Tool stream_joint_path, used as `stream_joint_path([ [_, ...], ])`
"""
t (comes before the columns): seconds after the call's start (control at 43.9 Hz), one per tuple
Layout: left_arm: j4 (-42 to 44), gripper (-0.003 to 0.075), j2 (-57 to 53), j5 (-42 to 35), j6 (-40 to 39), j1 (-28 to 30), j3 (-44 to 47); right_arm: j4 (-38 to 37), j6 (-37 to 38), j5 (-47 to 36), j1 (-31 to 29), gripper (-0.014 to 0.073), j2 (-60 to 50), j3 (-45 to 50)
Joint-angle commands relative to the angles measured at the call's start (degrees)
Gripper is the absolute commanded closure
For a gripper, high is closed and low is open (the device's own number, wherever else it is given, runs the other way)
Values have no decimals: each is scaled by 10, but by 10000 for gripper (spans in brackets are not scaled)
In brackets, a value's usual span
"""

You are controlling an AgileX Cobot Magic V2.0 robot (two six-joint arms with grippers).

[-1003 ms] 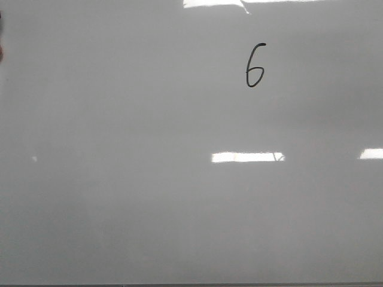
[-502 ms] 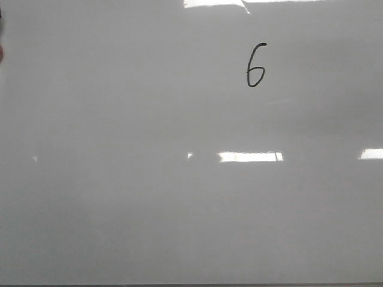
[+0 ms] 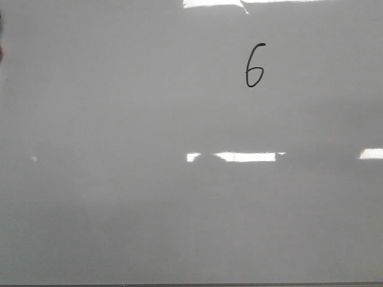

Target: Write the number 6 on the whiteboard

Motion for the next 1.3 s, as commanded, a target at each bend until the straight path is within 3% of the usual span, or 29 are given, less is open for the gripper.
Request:
stream_joint_path([
  [0.0, -5, 741, -10, -43, 0, -1, 3, 0, -7, -119, -8, 715, -21, 35],
  [0.205, -5, 741, -10, -43, 0, -1, 3, 0, -7, -197, -8, 715, -52, 118],
  [1.277, -5, 741, -8, -43, 0, -1, 3, 0, 34, -228, 9, 715, -52, 118],
])
